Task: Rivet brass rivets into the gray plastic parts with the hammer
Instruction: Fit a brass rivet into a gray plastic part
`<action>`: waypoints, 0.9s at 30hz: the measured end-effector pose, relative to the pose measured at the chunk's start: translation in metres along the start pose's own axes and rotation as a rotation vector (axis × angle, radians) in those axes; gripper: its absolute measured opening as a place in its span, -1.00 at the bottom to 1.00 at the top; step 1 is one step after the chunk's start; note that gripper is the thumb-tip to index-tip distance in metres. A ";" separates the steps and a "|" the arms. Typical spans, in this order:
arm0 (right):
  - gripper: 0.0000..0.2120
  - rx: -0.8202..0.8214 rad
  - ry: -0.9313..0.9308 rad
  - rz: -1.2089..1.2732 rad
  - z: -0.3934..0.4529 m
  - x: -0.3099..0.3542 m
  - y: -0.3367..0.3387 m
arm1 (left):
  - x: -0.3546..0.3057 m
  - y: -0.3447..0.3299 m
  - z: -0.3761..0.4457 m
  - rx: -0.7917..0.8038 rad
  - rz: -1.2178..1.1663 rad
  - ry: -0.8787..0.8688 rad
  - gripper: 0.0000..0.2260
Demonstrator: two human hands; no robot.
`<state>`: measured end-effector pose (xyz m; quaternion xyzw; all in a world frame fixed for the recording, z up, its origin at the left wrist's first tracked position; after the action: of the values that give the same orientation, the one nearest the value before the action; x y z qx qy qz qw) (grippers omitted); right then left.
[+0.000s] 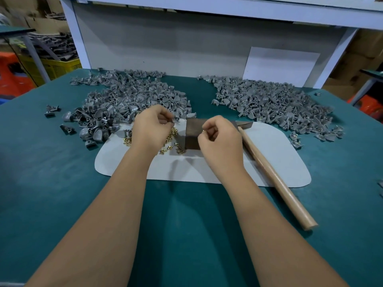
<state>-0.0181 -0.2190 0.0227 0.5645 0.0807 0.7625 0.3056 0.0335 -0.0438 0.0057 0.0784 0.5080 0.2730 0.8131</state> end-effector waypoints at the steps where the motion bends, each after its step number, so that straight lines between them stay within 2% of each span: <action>1: -0.86 -0.015 -0.009 0.023 0.001 -0.002 0.002 | 0.000 -0.001 -0.001 0.006 -0.011 -0.005 -0.73; 14: -0.90 -0.057 -0.020 0.109 0.005 -0.006 0.006 | -0.002 0.002 0.002 -0.023 -0.027 0.029 -0.86; 17: -0.87 -0.102 0.013 0.124 0.004 -0.003 0.009 | -0.009 0.000 -0.001 -0.004 -0.212 0.050 -0.73; 20: -0.86 -0.147 -0.001 0.178 0.006 -0.003 0.013 | -0.024 -0.005 -0.004 0.046 -0.417 0.007 -0.74; 24: -0.87 -0.216 -0.044 0.213 0.010 -0.008 0.020 | -0.035 -0.019 -0.009 0.121 -0.342 -0.074 -0.73; 27: -0.86 -0.227 -0.087 0.206 0.012 -0.012 0.023 | -0.044 -0.029 -0.011 0.123 -0.149 -0.193 -0.80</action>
<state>-0.0135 -0.2470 0.0285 0.5642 -0.0778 0.7689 0.2907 0.0193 -0.0927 0.0235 0.1160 0.4475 0.1714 0.8700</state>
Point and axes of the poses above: each hand's wrist, its own z-axis towards the middle knuckle, its own y-axis out of the back of the hand, x = y × z, the point moved 5 cm from there along z, towards the middle knuckle, and after that the axes turned 10 degrees about -y, right-handed, at the moved point
